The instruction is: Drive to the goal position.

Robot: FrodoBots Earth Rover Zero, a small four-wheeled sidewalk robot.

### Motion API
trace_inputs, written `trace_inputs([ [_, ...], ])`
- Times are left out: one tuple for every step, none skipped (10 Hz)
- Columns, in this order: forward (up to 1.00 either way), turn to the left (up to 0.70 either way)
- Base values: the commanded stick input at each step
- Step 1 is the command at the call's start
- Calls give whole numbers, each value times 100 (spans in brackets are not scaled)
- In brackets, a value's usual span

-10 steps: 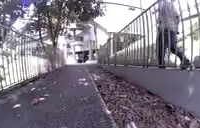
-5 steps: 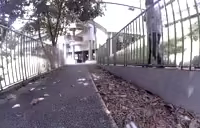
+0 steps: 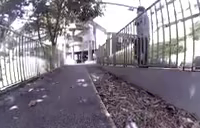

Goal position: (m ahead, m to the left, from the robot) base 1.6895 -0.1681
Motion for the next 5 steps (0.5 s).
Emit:
trace_inputs([
  [100, 40],
  [100, 40],
  [100, 40],
  [100, 40],
  [100, 40],
])
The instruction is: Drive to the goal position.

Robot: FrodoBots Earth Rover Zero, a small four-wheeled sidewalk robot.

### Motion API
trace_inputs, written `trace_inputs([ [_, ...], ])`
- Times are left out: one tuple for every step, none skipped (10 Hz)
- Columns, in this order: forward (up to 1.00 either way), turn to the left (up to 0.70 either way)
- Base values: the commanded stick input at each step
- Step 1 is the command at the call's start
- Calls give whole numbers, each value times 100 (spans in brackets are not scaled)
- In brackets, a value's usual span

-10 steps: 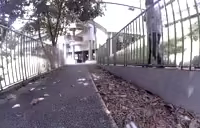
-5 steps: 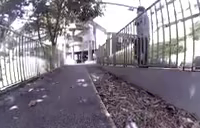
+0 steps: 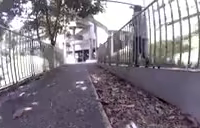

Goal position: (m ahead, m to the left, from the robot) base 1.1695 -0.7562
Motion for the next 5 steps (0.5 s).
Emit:
trace_inputs([
  [100, 40],
  [100, 40],
  [100, 40],
  [100, 40],
  [100, 40],
])
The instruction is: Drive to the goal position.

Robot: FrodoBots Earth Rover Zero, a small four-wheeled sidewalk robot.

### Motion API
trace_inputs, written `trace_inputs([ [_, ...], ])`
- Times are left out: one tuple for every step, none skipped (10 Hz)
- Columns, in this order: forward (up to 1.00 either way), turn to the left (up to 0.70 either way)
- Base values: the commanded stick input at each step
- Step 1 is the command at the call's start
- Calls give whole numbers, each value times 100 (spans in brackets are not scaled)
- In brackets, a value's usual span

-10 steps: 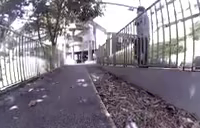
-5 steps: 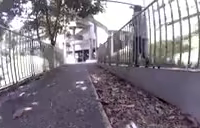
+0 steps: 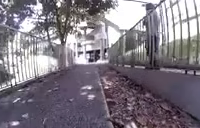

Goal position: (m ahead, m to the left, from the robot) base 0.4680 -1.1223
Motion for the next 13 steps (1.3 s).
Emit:
trace_inputs([
  [100, 0],
  [100, 0],
  [100, 0],
  [100, 0],
  [100, 0],
  [100, 0],
  [100, -34],
  [100, -37],
  [100, -38],
  [100, -38],
  [100, -38],
  [100, -31],
  [100, 0],
])
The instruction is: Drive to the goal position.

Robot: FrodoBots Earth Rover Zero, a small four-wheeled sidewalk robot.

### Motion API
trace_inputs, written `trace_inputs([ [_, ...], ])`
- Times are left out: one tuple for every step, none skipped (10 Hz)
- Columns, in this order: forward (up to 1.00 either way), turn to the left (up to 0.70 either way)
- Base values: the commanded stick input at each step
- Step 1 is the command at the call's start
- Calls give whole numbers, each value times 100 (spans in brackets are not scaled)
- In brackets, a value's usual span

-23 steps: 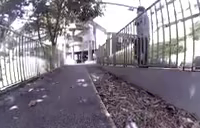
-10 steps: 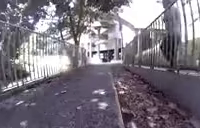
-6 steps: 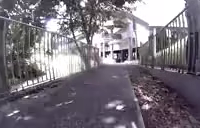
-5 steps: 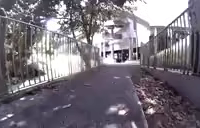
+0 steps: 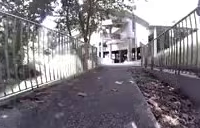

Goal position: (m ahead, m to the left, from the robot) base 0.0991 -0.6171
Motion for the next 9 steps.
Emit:
trace_inputs([
  [100, 0],
  [100, 0],
  [100, 0],
  [100, 0],
  [100, 0],
  [100, 0],
  [100, 0],
  [100, 0],
  [100, 0],
])
